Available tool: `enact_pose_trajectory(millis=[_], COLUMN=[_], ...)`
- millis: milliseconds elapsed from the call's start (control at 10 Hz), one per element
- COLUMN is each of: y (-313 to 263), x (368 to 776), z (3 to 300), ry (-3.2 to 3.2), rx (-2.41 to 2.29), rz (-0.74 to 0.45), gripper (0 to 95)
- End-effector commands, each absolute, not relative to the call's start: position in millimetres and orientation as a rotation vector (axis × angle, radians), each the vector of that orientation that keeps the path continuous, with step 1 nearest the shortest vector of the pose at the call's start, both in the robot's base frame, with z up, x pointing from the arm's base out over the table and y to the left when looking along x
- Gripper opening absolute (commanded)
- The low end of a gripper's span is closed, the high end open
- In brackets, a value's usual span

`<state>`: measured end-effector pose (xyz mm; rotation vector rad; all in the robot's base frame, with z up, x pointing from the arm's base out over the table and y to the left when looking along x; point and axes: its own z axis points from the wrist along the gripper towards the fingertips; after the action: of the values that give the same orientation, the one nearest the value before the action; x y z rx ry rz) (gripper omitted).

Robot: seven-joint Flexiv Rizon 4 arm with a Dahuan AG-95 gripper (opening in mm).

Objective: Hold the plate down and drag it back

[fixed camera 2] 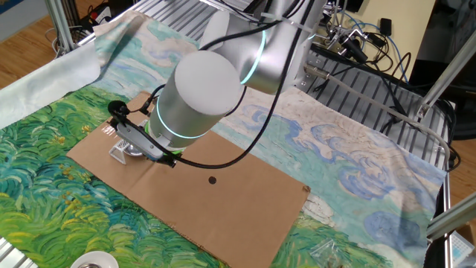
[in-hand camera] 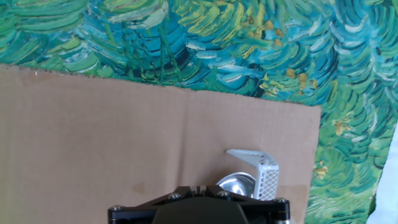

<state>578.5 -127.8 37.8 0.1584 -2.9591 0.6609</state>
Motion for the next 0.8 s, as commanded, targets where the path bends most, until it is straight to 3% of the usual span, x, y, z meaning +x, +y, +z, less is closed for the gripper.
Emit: enact_pose_trajectory(millis=[100, 800], y=[-128.4, -137.4], x=[578.8, 584.9], z=[37.7, 34.1], ry=[-2.955, -2.945], rx=[0.166, 0.163], rz=[0.675, 0.71], gripper=[0.0, 0.0])
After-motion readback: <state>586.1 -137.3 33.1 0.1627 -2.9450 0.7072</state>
